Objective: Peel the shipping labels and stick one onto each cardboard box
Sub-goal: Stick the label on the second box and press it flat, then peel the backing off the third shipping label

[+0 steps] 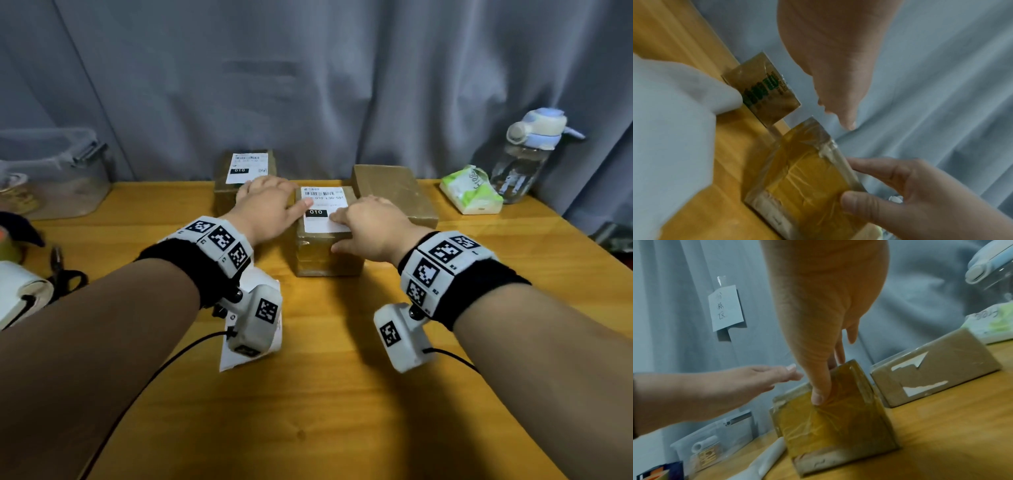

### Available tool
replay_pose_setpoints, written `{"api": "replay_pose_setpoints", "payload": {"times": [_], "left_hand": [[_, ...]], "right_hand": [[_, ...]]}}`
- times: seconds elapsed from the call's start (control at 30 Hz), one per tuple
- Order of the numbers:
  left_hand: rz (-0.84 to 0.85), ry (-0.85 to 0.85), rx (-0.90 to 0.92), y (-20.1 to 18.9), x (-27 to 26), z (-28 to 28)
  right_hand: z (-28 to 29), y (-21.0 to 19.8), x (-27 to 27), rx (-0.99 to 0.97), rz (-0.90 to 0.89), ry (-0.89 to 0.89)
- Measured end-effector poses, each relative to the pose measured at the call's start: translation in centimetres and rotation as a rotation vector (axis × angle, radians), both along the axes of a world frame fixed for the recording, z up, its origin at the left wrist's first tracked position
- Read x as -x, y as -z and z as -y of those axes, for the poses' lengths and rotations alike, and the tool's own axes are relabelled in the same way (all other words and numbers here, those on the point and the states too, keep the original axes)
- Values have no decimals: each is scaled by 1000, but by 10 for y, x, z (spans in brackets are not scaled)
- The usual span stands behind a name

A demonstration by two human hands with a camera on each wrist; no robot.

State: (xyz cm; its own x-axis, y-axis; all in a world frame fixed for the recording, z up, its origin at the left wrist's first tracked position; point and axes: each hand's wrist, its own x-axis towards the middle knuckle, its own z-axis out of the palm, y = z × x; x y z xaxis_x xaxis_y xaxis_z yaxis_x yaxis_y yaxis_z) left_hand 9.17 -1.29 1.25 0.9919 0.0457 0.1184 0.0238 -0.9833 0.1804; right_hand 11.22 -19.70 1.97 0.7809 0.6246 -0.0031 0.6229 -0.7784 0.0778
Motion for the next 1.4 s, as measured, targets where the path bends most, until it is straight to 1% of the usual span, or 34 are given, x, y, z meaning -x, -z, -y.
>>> {"api": "replay_pose_setpoints", "payload": {"times": [0.07, 0.27, 0.5, 0.6, 0.8, 1.0, 1.13, 1.27, 1.33, 1.4], "left_hand": [[48, -34, 28, -3, -6, -10], [81, -78, 77, -7, -23, -29], [87, -106, 137, 11, -44, -39], [99, -112, 173, 14, -52, -41], [103, -87, 178, 14, -50, -44], [111, -63, 154, 2, -20, -46], [2, -24, 139, -2, 8, -43], [-156, 64, 119, 8, 37, -35], [-291, 117, 64, 17, 51, -31], [-402, 138, -55, 26, 62, -28]], "right_hand": [[-15, 4, -14, -13, -2, 22], [-40, 8, -61, -70, -20, 45], [-56, 12, -99, -157, -29, 121], [-62, 12, -110, -157, -27, 127], [-68, 7, -109, -142, -46, 131], [-57, -2, -81, -199, -59, 102], [-46, 0, -55, -246, -102, 109], [-40, 7, -24, -325, -214, 119], [-38, 11, -7, -344, -260, 91], [-38, 16, 9, -341, -318, 69]]}}
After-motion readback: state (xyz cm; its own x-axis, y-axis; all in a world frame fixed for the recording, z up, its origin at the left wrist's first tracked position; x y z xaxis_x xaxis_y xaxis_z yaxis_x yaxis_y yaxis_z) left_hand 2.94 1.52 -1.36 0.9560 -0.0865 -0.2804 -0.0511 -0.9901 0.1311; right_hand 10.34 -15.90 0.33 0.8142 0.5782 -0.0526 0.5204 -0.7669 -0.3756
